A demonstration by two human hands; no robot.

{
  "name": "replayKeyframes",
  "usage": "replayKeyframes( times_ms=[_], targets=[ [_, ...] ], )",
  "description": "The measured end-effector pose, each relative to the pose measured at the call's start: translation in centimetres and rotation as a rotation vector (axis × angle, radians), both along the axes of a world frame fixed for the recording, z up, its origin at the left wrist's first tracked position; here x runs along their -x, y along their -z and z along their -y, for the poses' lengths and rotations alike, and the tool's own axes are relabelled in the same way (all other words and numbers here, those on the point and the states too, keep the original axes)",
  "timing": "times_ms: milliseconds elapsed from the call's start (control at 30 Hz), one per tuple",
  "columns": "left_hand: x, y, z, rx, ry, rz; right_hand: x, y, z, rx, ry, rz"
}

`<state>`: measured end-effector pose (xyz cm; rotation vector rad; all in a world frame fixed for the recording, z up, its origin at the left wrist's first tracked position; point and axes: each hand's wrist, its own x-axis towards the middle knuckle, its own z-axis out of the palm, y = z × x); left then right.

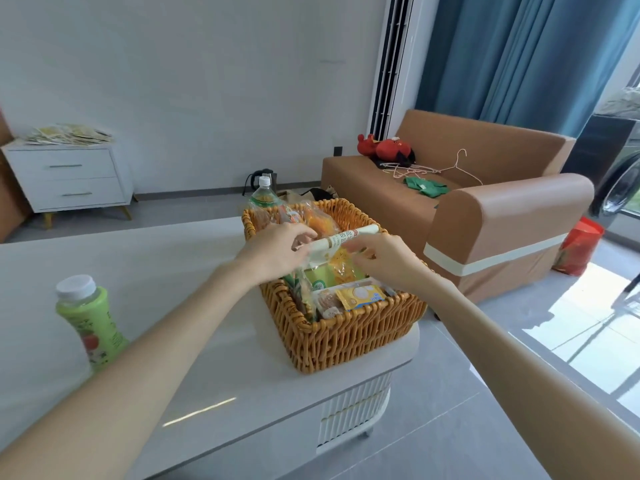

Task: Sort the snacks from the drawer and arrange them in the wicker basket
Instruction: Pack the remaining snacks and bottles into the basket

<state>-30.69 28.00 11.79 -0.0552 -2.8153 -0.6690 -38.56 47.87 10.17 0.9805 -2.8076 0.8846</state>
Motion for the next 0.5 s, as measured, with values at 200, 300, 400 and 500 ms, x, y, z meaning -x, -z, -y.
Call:
replayKeyframes(
  times_ms=[200,300,400,500],
  targets=[
    [-10.2,-0.8,3.4,-0.069,-0.189,-0.247,-7.8,-2.0,3.1,0.252,-0.075,-0.056],
    [-15.2,0.3,6.5,-0.093,-0.293,-0.392,-11.2,-1.6,5.5,0.304,-0.126,-0.039],
    [-19.0,2.3,10.4,-0.103,-0.436,-0.451,-13.8,-0.4,8.6,0.324,-0.171,-0.025],
    [-20.8,4.6,14.5,-0.19,-0.547,-0.387,-15.6,0.7,11.9,0.284,-0.214,-0.007]
  ],
)
